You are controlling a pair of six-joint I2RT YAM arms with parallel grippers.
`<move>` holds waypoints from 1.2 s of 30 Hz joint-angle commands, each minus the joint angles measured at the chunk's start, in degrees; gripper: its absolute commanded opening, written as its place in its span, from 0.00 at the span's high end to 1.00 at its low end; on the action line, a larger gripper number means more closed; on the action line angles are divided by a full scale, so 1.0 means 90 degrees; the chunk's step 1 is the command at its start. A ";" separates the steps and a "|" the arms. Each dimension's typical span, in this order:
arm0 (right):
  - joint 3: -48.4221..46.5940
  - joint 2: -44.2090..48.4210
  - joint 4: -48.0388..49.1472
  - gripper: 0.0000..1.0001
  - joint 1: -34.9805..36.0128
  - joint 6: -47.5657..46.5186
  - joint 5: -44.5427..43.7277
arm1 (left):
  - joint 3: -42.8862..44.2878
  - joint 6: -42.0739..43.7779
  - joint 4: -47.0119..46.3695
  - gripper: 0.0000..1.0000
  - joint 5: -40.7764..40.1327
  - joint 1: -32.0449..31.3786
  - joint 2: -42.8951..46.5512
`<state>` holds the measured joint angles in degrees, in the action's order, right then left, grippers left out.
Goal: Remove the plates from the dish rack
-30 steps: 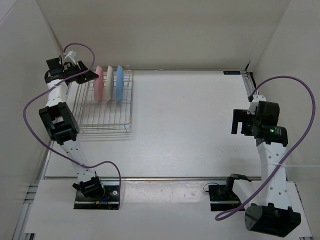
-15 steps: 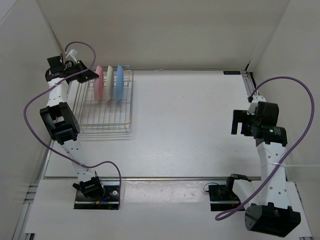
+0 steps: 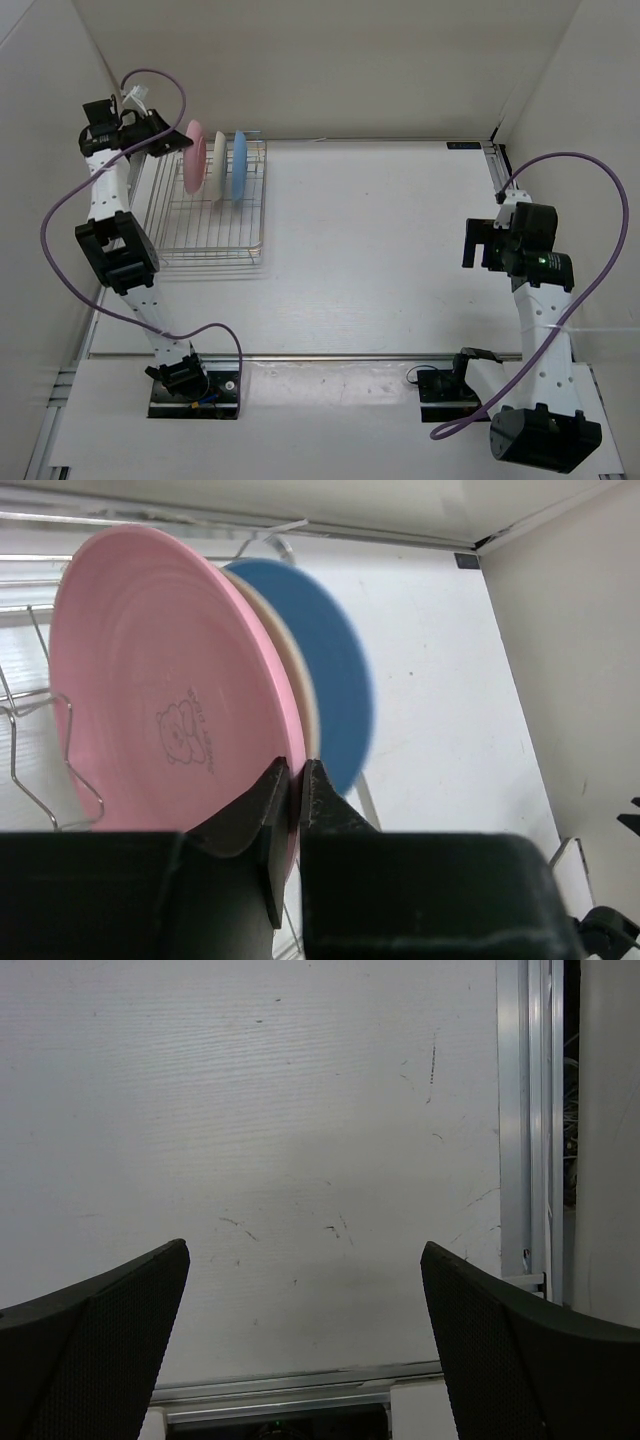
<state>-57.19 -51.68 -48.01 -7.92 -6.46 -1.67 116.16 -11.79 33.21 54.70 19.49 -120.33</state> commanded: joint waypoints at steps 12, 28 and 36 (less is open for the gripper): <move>-0.0870 -0.0711 -0.0114 0.00 -0.0038 -0.0142 0.0731 | 0.0318 0.3250 0.2584 0.89 -0.1329 -0.0708 0.3320; -0.6361 -0.4335 -0.2303 0.00 0.1670 -0.1449 0.2813 | -0.3988 0.5871 0.3488 0.89 -0.6442 -0.7035 0.5226; -0.6253 -0.4814 -0.2058 0.00 0.2725 -0.1265 0.2530 | -0.3972 0.6545 0.2658 0.89 -0.8362 -0.9449 0.4651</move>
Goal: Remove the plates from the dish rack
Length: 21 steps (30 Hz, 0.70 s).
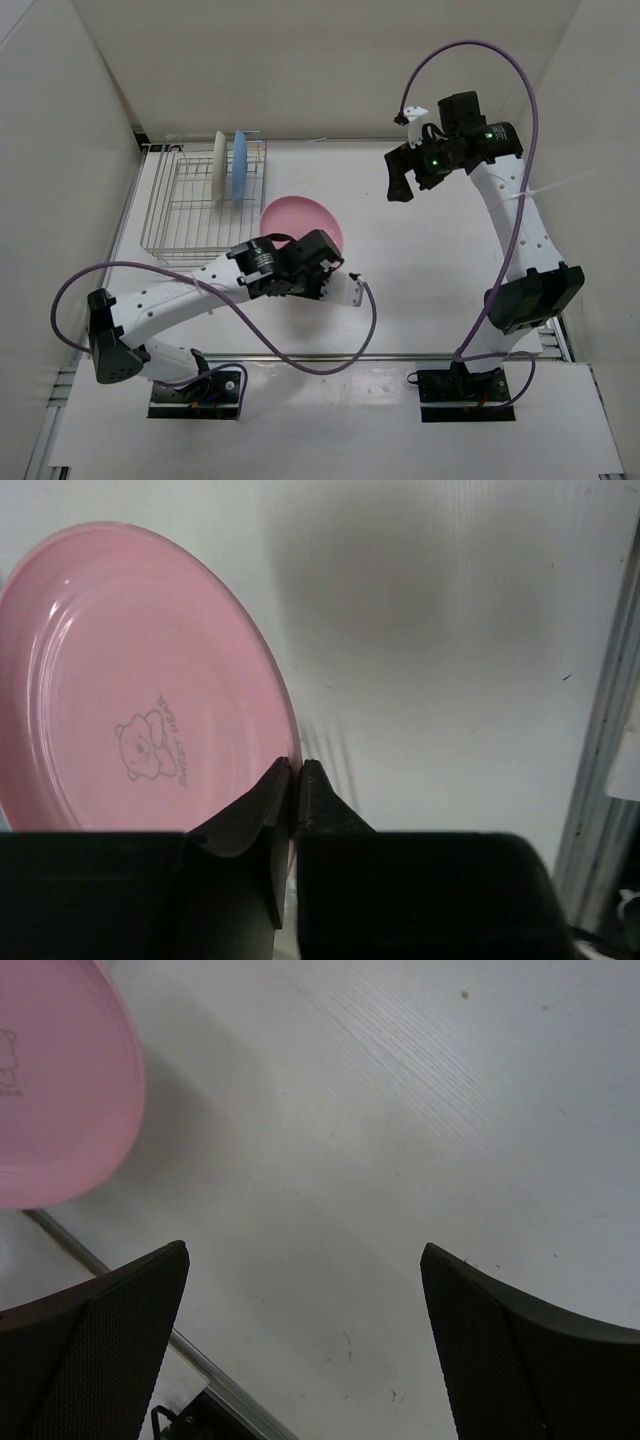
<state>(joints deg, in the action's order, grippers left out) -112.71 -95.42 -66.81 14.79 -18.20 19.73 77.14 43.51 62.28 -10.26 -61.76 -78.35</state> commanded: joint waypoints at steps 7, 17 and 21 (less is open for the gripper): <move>-0.0202 0.0132 0.0225 0.04 0.0681 0.0186 0.0211 | 0.1573 0.0693 -0.1139 0.89 -0.1555 -0.1574 -0.1000; 0.0628 0.0670 0.0538 0.29 0.0681 0.0244 0.0123 | 0.2932 0.0576 -0.1217 0.89 -0.1545 -0.1848 -0.1598; 0.0785 0.0865 0.0538 0.65 0.0681 0.0186 0.0123 | 0.3001 0.0576 -0.1353 0.89 -0.1623 -0.1849 -0.1724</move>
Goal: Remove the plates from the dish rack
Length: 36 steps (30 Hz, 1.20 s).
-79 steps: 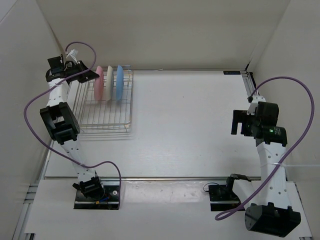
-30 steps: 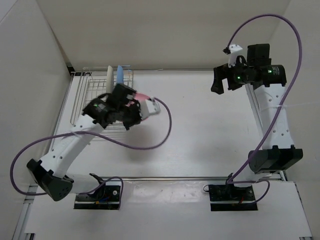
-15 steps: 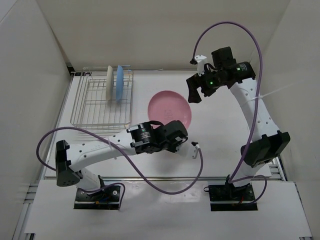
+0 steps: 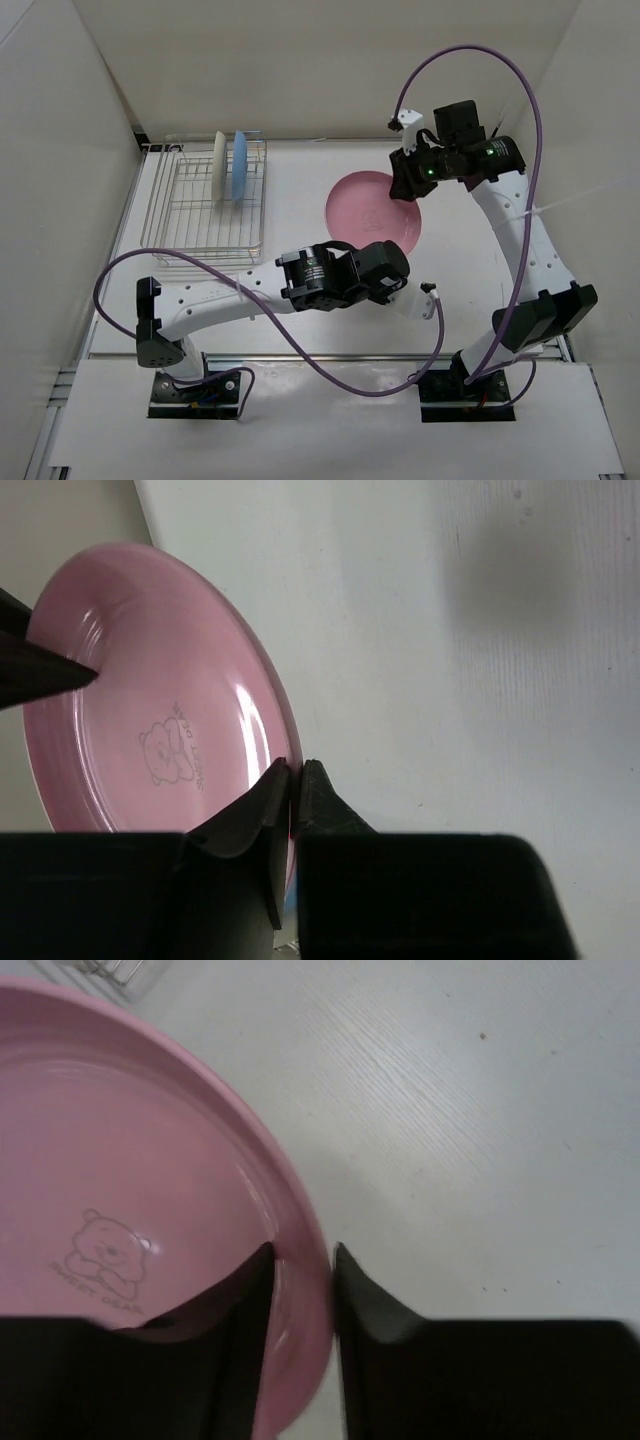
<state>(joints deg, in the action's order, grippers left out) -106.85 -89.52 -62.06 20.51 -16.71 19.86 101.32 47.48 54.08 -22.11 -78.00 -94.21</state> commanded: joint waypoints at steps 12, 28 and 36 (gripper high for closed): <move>0.0573 0.0464 0.0255 0.99 -0.0023 0.0147 -0.0292 | 0.0256 0.0144 -0.1009 0.89 -0.0580 0.0287 -0.0020; 0.0329 0.0024 0.0441 1.00 -0.0414 0.0411 -0.0400 | -0.0349 -0.0071 -0.1507 0.68 -0.0776 0.0795 0.0097; 0.0154 -0.0570 0.1026 1.00 -0.0824 0.0674 -0.0683 | -0.0213 -0.0344 -0.1205 0.37 -0.0717 0.0854 0.0282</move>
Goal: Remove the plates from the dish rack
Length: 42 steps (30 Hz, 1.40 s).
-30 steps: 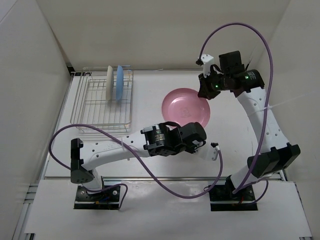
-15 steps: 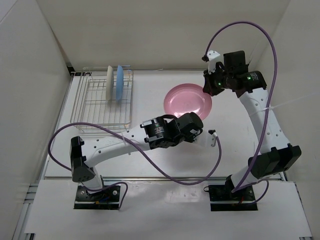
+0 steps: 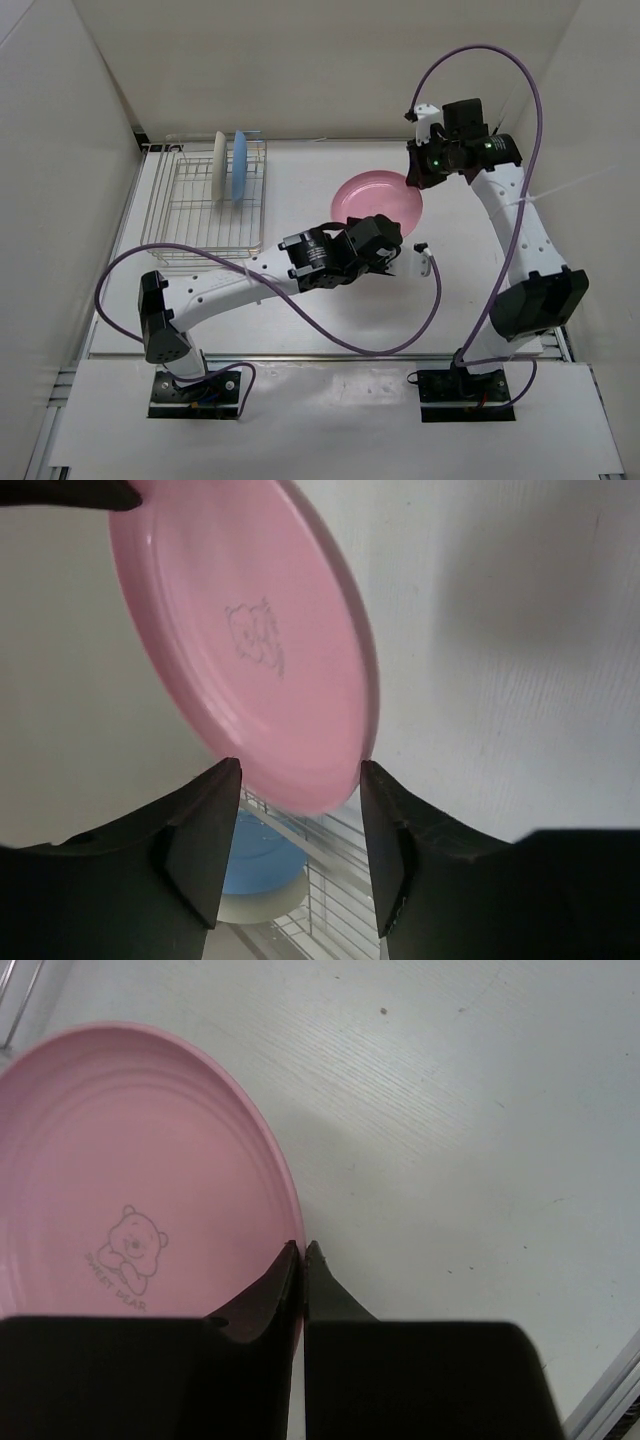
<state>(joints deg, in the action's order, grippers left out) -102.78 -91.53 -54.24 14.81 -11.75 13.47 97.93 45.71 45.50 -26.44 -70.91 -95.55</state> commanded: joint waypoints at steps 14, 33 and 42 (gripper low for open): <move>-0.0719 -0.2018 0.1629 1.00 -0.0552 0.1236 0.0251 | 0.0748 -0.1250 0.0277 0.00 0.0807 0.2174 0.1251; -0.0357 -0.3659 0.2804 1.00 -0.0307 0.1159 -0.2414 | -0.0880 -0.4014 0.0052 0.00 0.3493 0.6765 0.1827; -0.0357 -0.3844 0.2394 0.57 -0.0307 0.1022 -0.2591 | -0.1291 -0.4405 -0.0572 0.00 0.4206 0.7439 0.2179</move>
<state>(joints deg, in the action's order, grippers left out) -104.55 -125.34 -32.05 12.08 -1.80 -8.21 86.65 8.82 44.31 6.66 -5.91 -79.29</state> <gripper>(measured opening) 0.400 0.999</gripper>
